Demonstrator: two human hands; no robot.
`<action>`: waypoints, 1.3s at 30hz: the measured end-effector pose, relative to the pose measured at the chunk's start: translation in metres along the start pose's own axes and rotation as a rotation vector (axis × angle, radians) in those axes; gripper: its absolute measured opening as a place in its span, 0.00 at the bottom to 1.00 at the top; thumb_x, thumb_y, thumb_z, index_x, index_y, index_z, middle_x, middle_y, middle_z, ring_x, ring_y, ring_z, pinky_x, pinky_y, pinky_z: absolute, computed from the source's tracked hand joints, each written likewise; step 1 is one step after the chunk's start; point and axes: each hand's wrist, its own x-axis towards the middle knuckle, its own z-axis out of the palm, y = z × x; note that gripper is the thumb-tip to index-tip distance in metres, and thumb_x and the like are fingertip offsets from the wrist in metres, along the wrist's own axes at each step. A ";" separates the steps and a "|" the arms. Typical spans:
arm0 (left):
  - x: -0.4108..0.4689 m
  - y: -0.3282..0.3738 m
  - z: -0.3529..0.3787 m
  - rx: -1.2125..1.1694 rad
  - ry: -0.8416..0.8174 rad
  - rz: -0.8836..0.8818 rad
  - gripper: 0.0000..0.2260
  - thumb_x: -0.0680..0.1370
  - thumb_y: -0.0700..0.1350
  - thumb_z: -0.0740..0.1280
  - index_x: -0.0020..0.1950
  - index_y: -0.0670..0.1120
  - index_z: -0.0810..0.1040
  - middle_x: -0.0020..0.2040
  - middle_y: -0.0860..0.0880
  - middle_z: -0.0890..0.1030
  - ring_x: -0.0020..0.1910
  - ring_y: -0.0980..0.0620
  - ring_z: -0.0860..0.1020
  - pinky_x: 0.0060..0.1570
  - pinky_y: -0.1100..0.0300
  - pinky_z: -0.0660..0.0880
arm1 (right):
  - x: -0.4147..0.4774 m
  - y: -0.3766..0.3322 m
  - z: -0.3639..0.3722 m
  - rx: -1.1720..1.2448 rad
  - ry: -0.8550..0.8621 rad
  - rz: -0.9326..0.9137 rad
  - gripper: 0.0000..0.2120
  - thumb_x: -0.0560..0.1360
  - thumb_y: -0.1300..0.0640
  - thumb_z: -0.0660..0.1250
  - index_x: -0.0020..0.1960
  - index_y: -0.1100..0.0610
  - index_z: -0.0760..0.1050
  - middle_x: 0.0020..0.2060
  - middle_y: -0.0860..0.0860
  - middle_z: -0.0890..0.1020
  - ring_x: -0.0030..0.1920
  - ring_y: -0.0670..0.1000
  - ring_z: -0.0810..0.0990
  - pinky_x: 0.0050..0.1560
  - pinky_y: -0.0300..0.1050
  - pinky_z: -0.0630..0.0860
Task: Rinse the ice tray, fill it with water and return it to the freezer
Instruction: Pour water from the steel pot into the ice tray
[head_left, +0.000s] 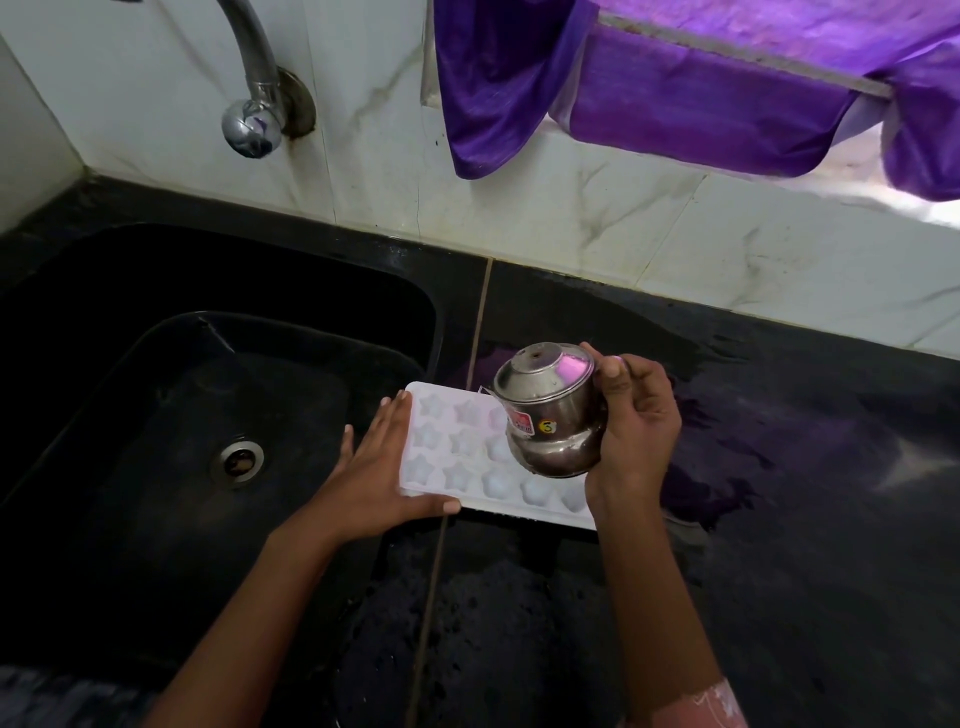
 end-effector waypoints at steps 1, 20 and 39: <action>0.000 0.000 0.000 -0.003 0.002 0.002 0.65 0.49 0.82 0.55 0.74 0.51 0.31 0.71 0.62 0.33 0.69 0.64 0.30 0.67 0.55 0.29 | 0.000 0.001 0.001 0.011 -0.002 0.006 0.03 0.72 0.63 0.66 0.41 0.57 0.74 0.39 0.48 0.83 0.50 0.51 0.83 0.50 0.40 0.78; 0.000 -0.004 0.004 0.022 0.026 0.009 0.58 0.57 0.76 0.57 0.74 0.50 0.31 0.75 0.57 0.35 0.70 0.63 0.30 0.66 0.55 0.26 | -0.001 0.006 0.026 -0.015 -0.129 0.003 0.07 0.71 0.65 0.67 0.38 0.55 0.74 0.35 0.46 0.84 0.49 0.50 0.83 0.55 0.45 0.78; 0.000 -0.001 0.003 0.011 0.028 0.004 0.60 0.55 0.76 0.57 0.74 0.49 0.31 0.69 0.60 0.31 0.68 0.63 0.29 0.66 0.56 0.26 | -0.003 0.007 0.022 0.014 -0.076 0.007 0.05 0.72 0.65 0.67 0.40 0.57 0.74 0.37 0.46 0.85 0.48 0.49 0.83 0.50 0.40 0.78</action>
